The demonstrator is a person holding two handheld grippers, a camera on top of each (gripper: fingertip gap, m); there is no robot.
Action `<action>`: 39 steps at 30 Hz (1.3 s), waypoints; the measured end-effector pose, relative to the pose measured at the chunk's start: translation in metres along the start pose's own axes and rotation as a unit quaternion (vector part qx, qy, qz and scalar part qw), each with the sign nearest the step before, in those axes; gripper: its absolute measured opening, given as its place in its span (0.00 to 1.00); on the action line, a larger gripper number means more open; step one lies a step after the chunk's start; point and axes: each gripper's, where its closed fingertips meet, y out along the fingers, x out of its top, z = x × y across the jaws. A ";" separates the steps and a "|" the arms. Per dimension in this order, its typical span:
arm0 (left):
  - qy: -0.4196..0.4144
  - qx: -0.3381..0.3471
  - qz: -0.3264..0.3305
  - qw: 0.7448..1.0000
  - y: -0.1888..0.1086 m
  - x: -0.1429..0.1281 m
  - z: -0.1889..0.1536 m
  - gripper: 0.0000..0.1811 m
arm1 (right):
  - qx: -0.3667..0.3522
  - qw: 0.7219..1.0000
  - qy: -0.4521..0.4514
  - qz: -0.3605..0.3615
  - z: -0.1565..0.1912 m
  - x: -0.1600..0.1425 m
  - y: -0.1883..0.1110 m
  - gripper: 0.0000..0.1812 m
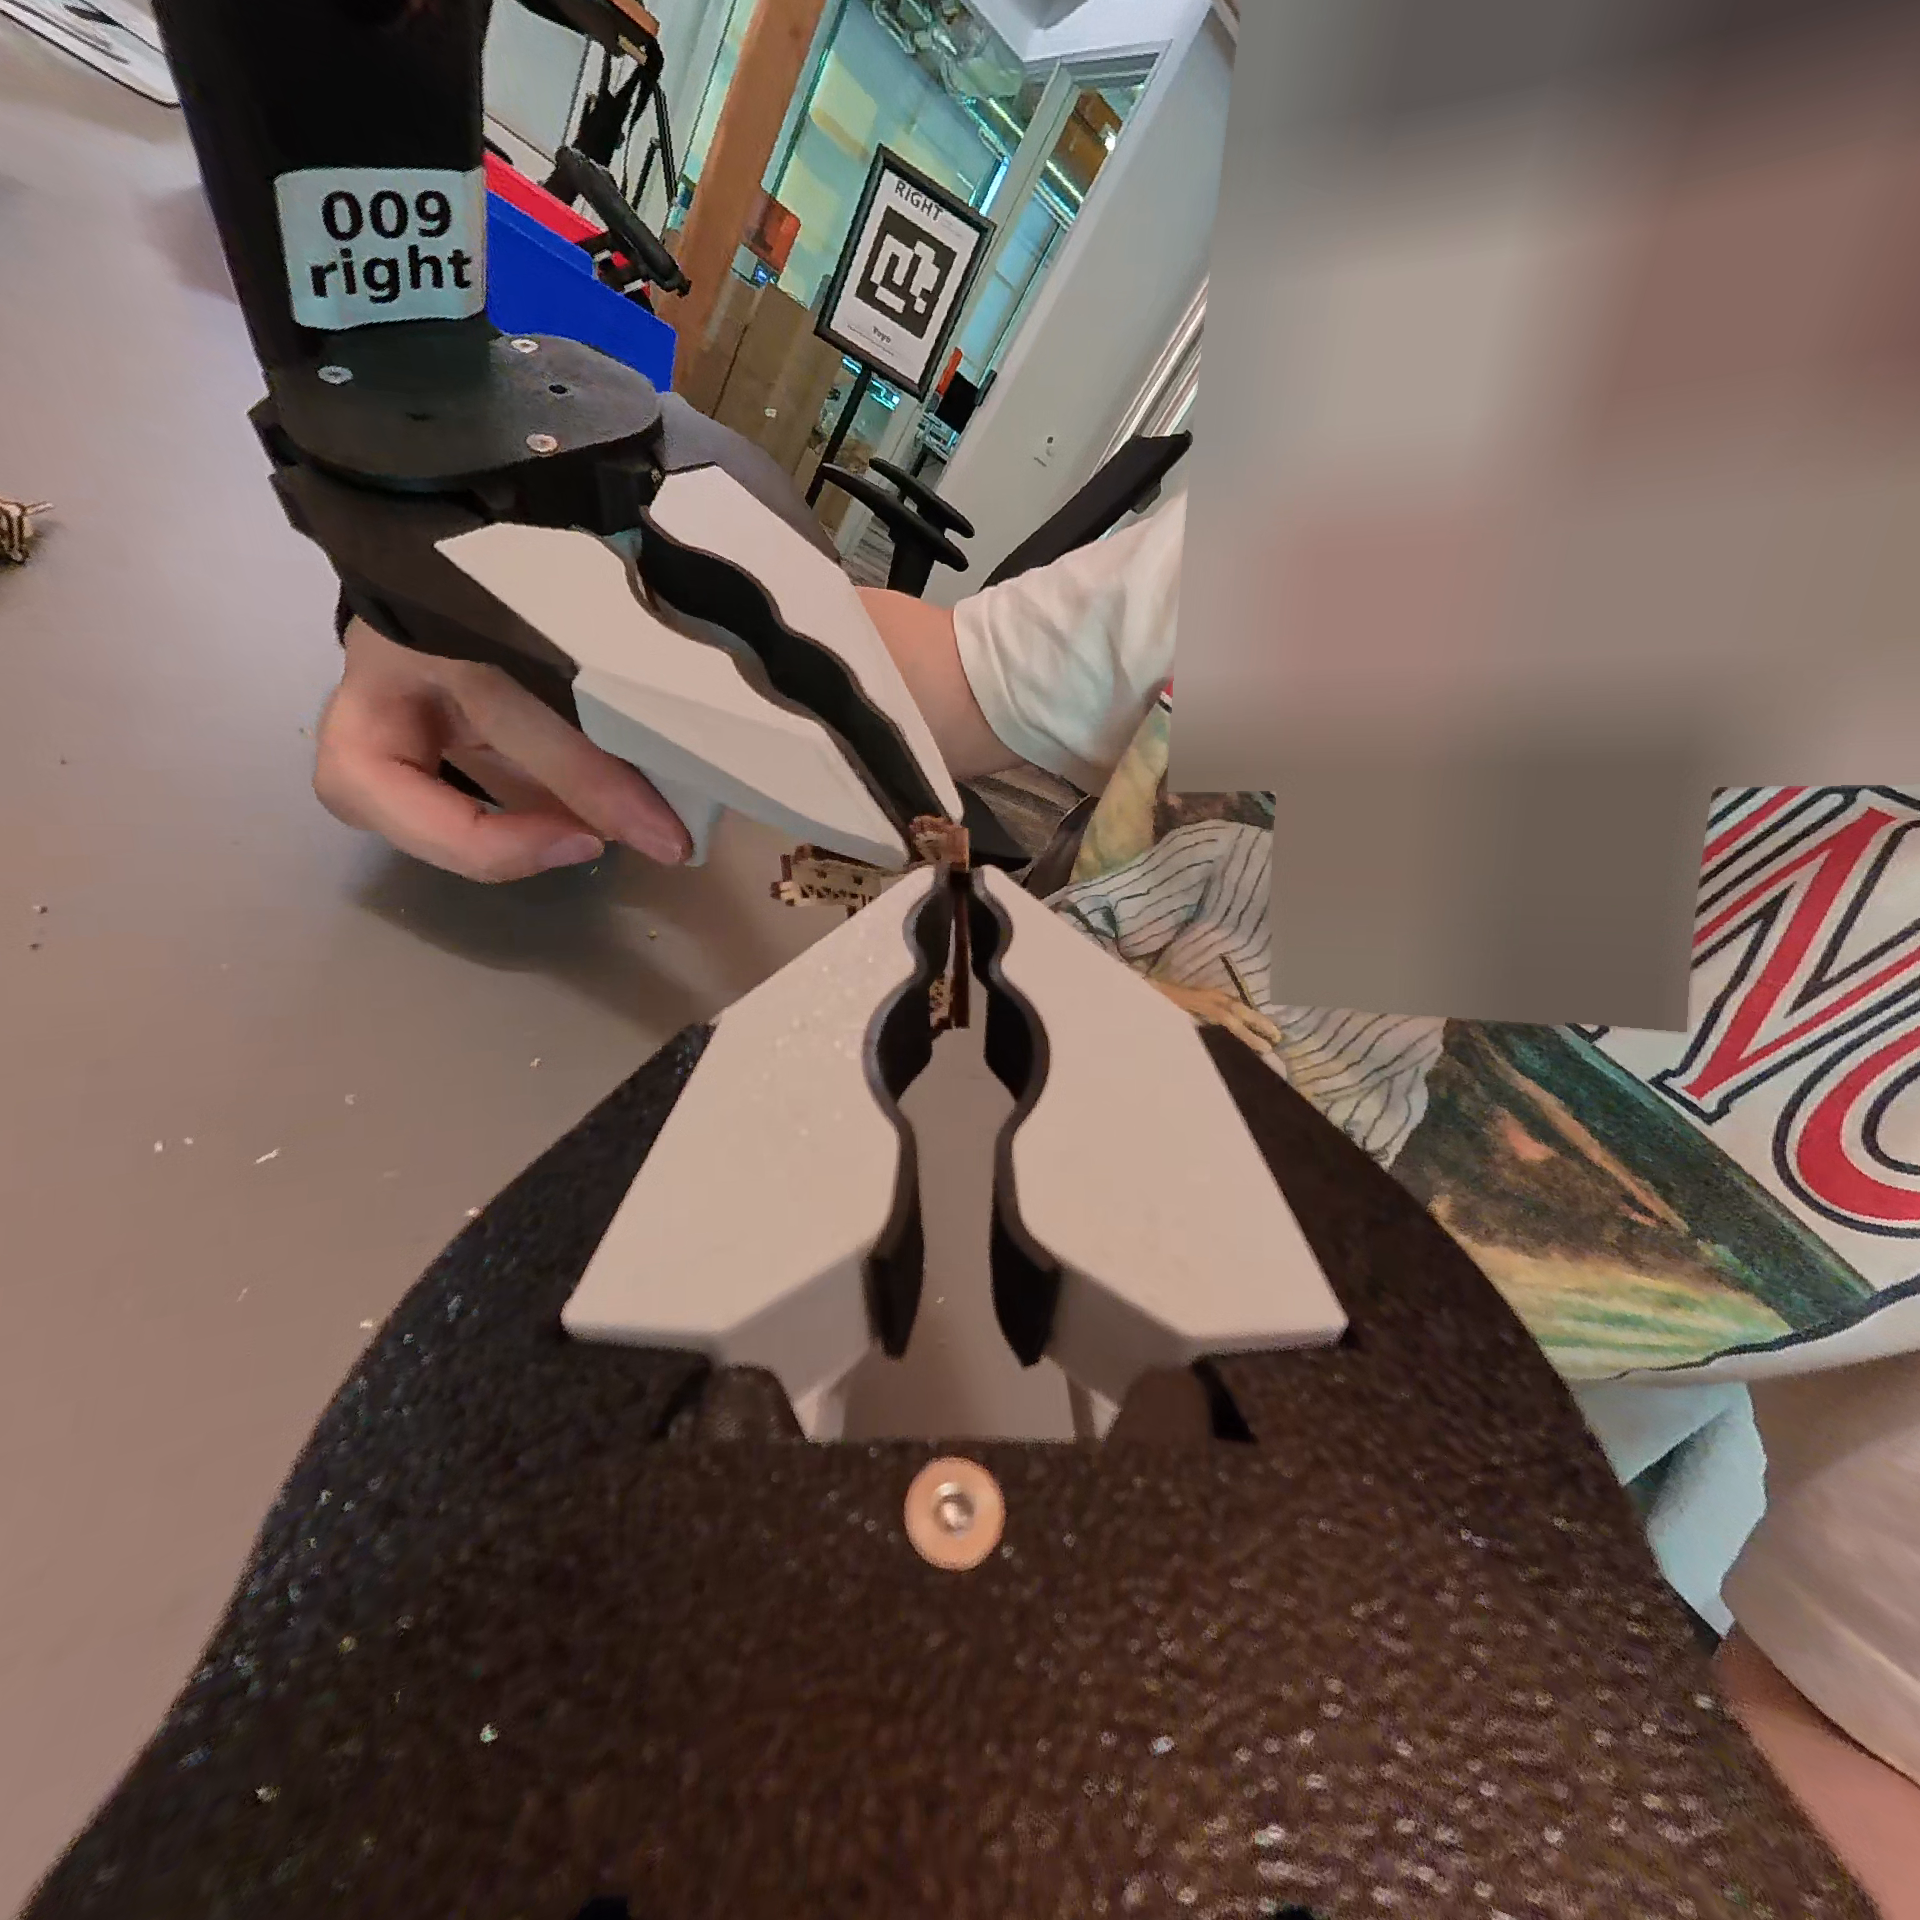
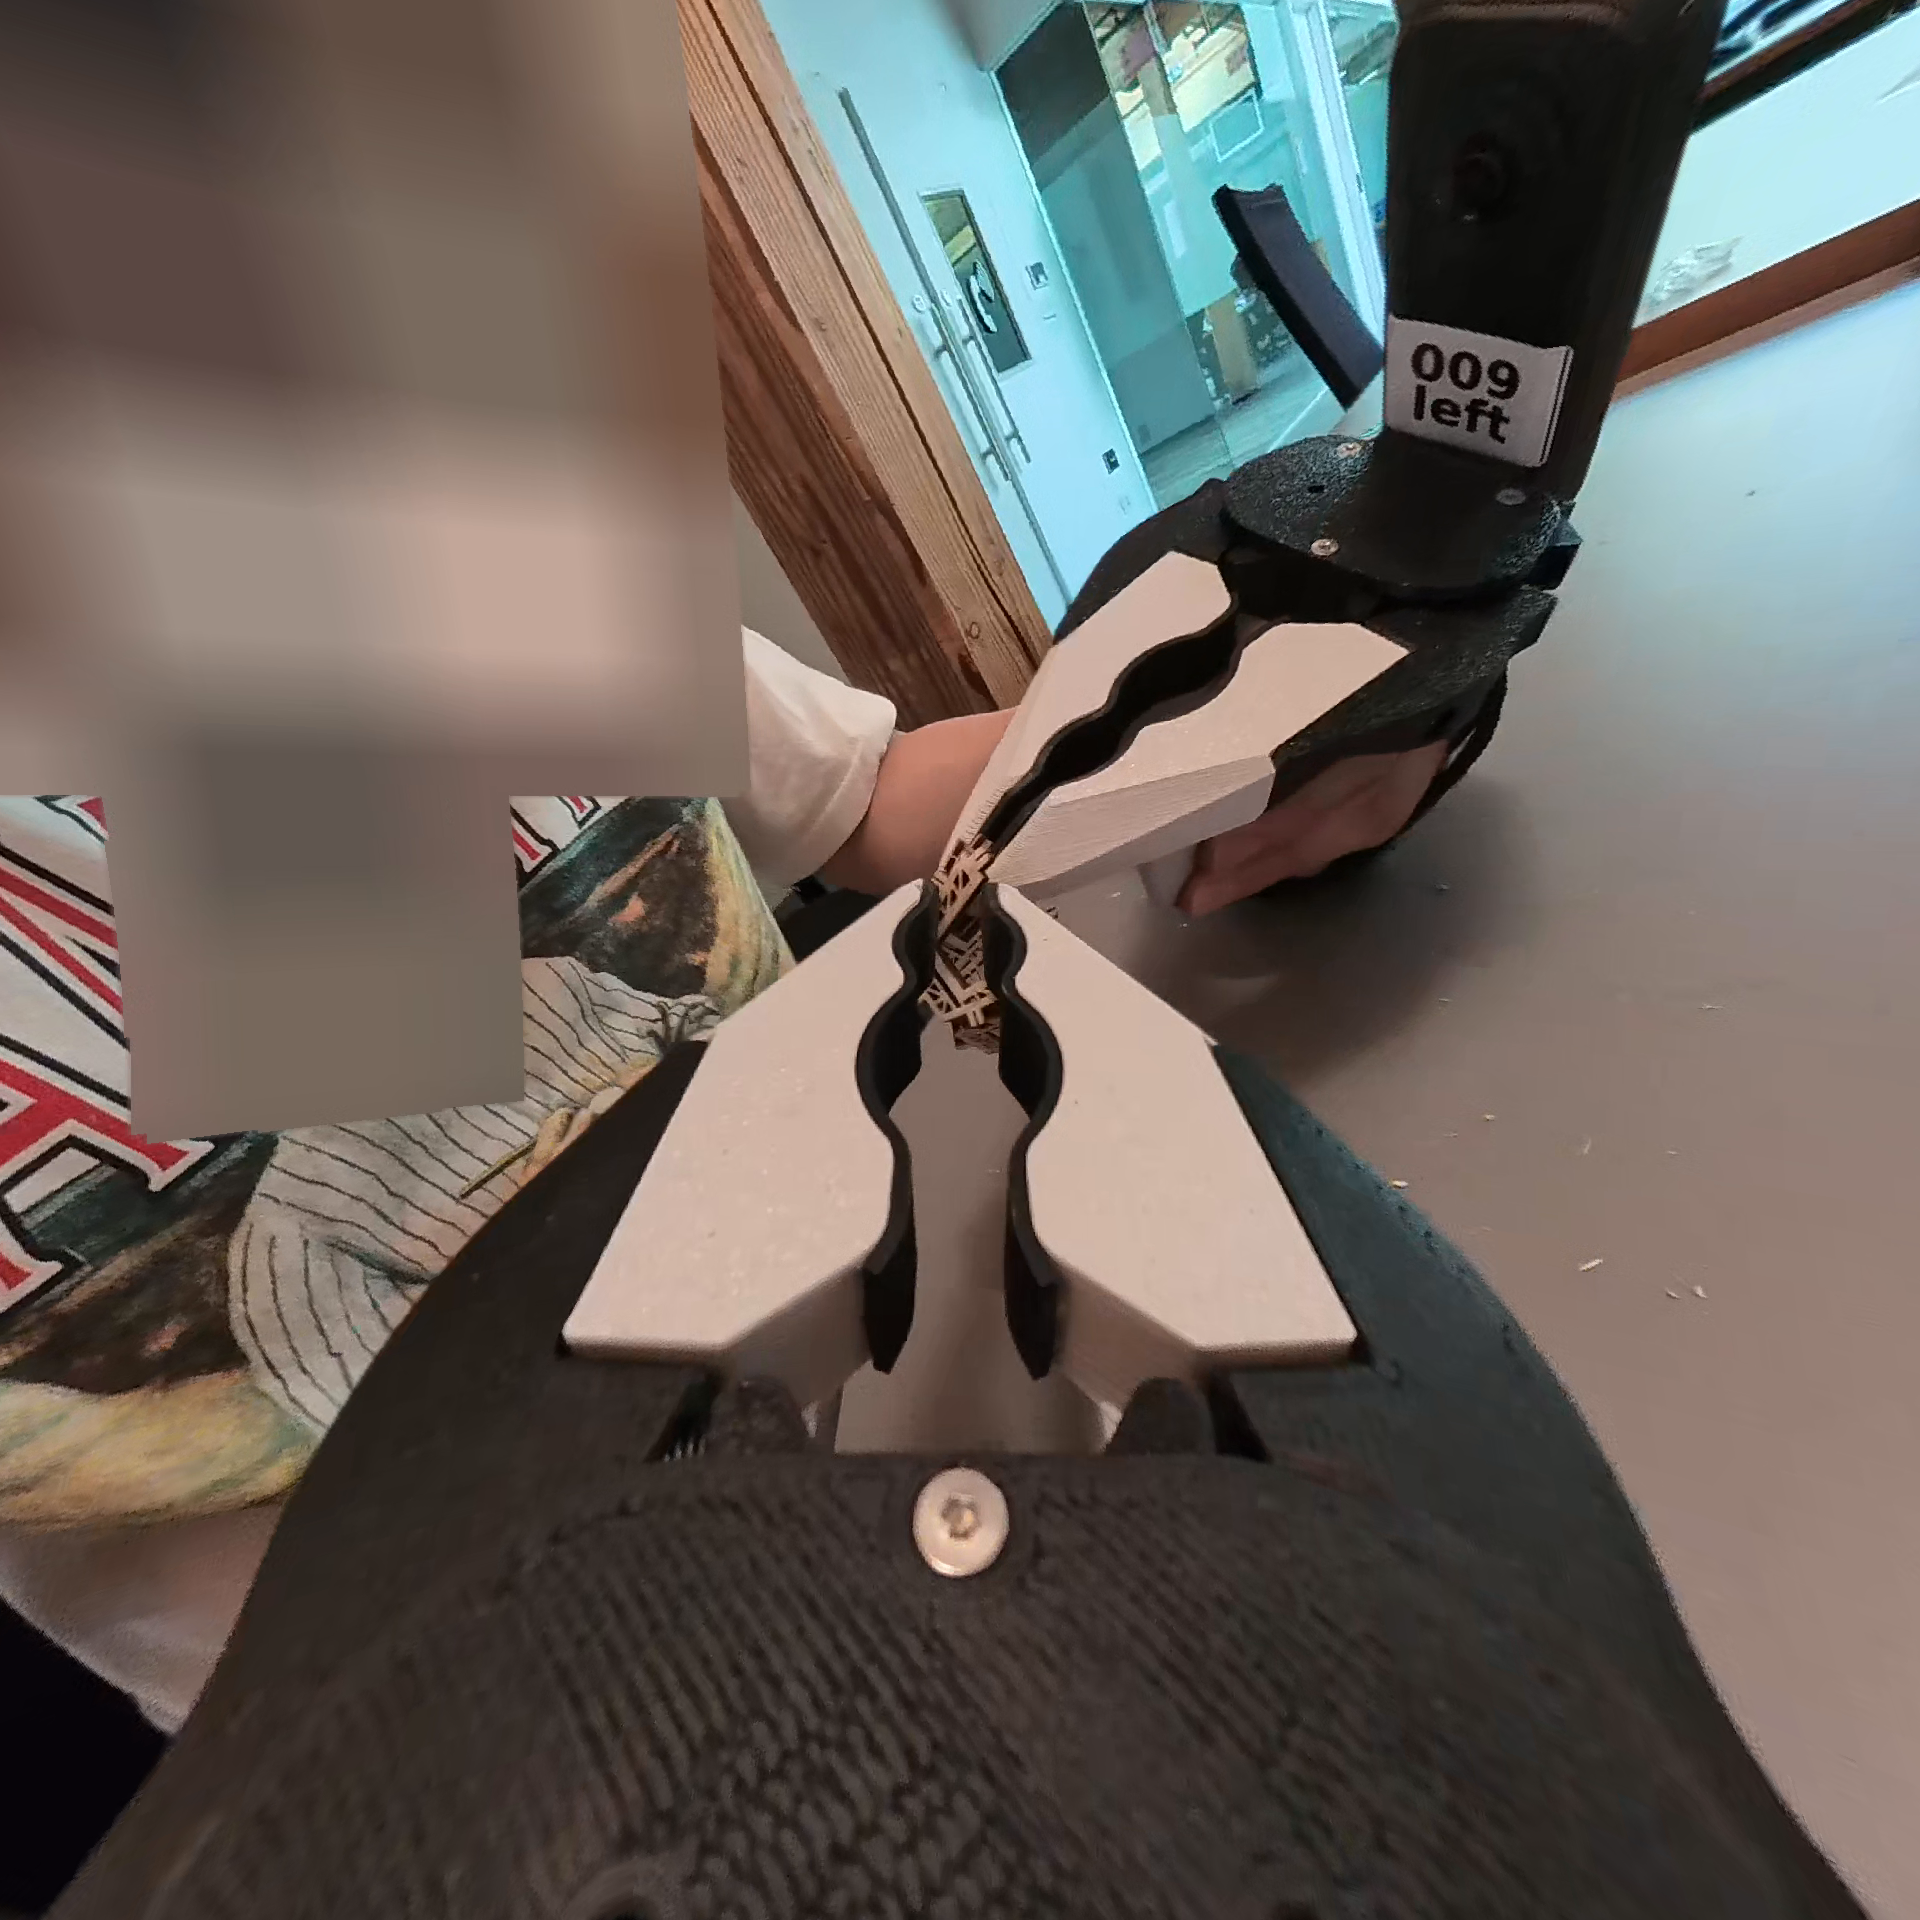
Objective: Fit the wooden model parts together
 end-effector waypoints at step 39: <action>-0.068 0.118 0.116 0.984 -0.018 -0.038 0.036 0.00 | -0.120 0.983 0.057 0.127 -0.041 -0.036 0.001 0.02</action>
